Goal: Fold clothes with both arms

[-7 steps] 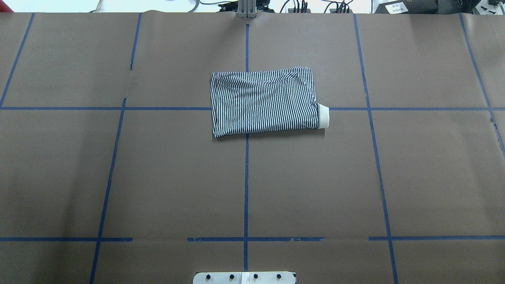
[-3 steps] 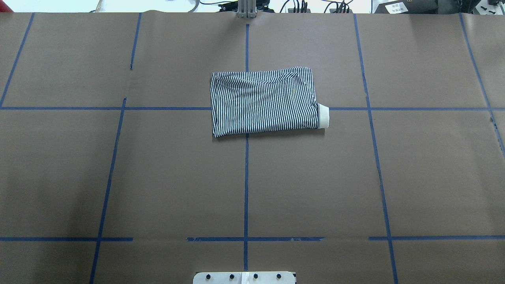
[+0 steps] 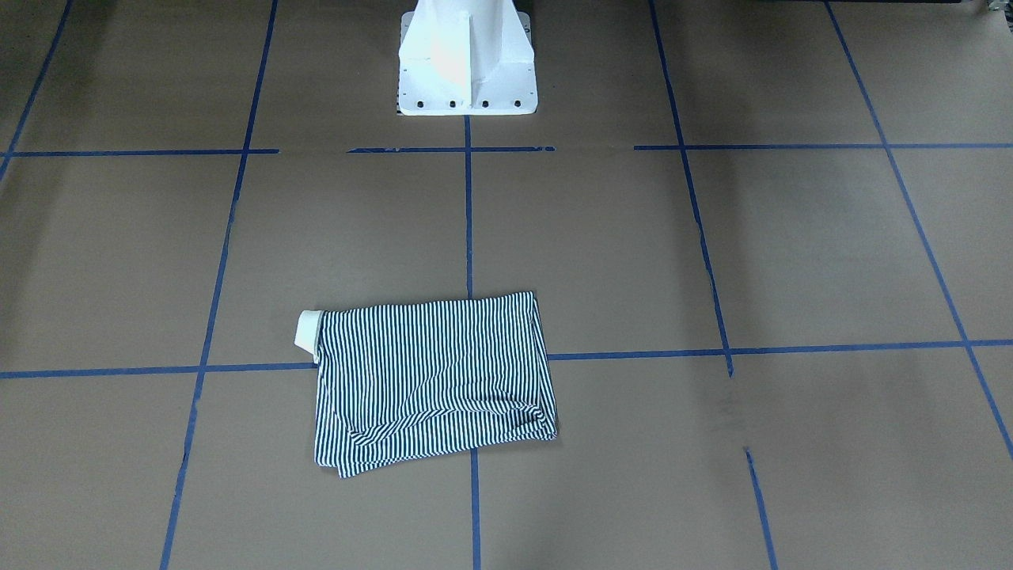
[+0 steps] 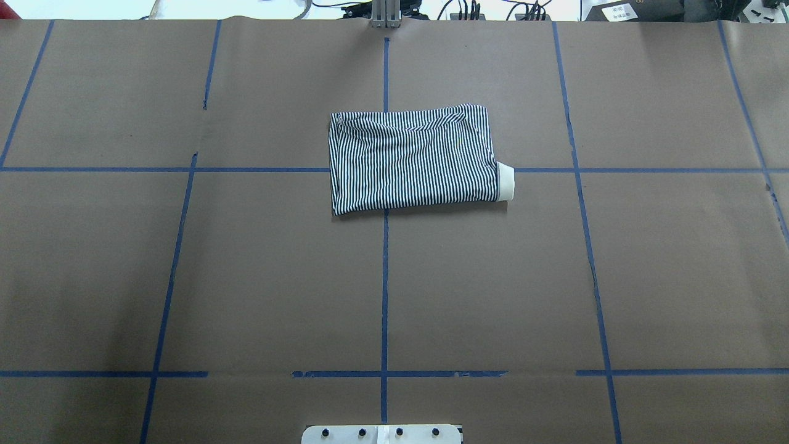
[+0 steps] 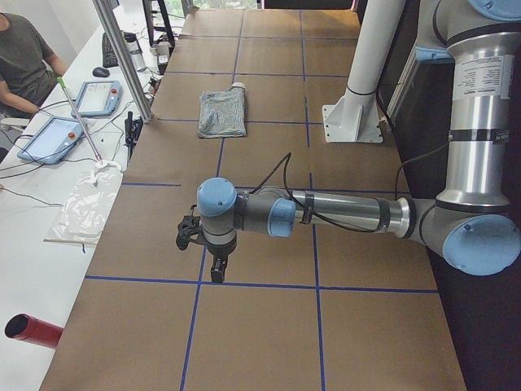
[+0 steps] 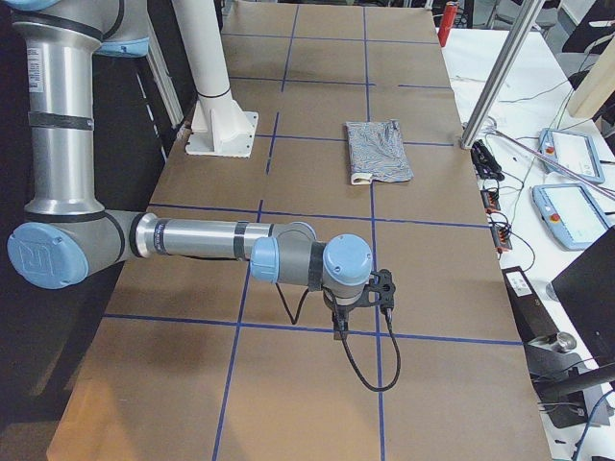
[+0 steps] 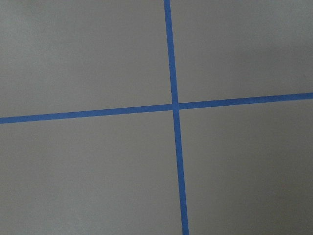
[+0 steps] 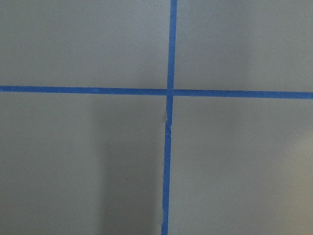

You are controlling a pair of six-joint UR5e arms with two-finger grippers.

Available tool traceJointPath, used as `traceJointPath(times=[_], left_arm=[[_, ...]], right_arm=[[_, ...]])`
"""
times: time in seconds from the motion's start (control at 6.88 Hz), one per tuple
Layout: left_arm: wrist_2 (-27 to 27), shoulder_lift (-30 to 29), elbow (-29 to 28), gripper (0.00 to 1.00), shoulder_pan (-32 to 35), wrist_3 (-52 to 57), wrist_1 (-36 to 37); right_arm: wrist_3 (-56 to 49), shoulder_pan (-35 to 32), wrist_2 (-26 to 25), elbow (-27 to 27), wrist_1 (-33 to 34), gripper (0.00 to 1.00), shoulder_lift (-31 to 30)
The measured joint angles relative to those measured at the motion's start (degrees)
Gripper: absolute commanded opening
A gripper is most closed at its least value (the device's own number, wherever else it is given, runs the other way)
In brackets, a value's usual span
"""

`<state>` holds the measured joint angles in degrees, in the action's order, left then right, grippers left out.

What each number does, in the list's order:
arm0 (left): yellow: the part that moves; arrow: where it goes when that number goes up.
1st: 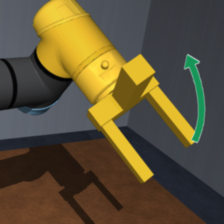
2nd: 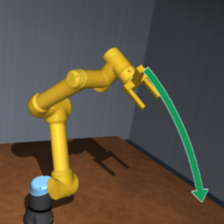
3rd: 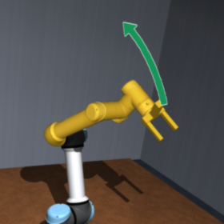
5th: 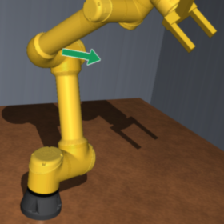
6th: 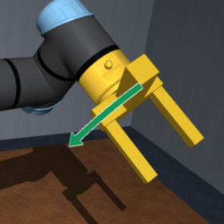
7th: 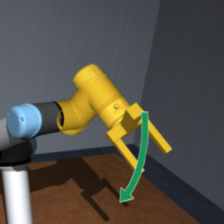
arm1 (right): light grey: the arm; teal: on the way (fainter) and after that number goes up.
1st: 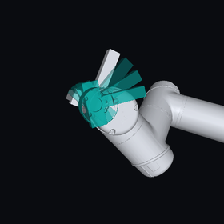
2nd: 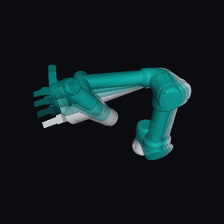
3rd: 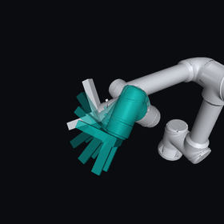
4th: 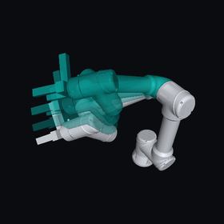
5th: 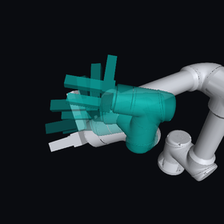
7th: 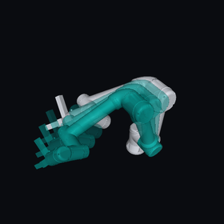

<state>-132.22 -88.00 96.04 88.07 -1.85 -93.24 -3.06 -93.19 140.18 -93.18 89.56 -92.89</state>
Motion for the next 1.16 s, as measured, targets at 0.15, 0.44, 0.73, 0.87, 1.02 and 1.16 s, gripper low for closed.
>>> traceJointPath(times=[0.15, 0.44, 0.73, 0.87, 1.02, 1.16], left_arm=[[0.2, 0.1, -0.1, 1.00, 0.0, 0.2, -0.1], [1.1, 0.1, -0.4, 1.00, 0.0, 1.4, 0.0], [1.2, 0.1, -1.0, 1.00, 0.0, 1.3, 0.1], [1.1, 0.1, -1.2, 1.00, 0.0, 1.1, 0.1], [1.1, 0.1, -1.3, 1.00, 0.0, 1.1, 0.2], [1.0, 0.1, -1.3, 1.00, 0.0, 1.1, 0.1]], right_arm=[[0.4, 0.5, 0.0, 0.1, -0.5, 1.00, 0.0], [0.6, 0.9, 0.1, 0.1, -0.7, 1.00, 0.0], [0.6, 0.9, 0.1, 0.1, -0.7, 1.00, 0.0], [0.7, 0.9, 0.1, 0.1, -0.7, 1.00, 0.0], [0.7, 0.9, 0.2, 0.0, -0.8, 1.00, 0.1], [0.7, 0.9, 0.2, 0.0, -0.8, 1.00, 0.1]])
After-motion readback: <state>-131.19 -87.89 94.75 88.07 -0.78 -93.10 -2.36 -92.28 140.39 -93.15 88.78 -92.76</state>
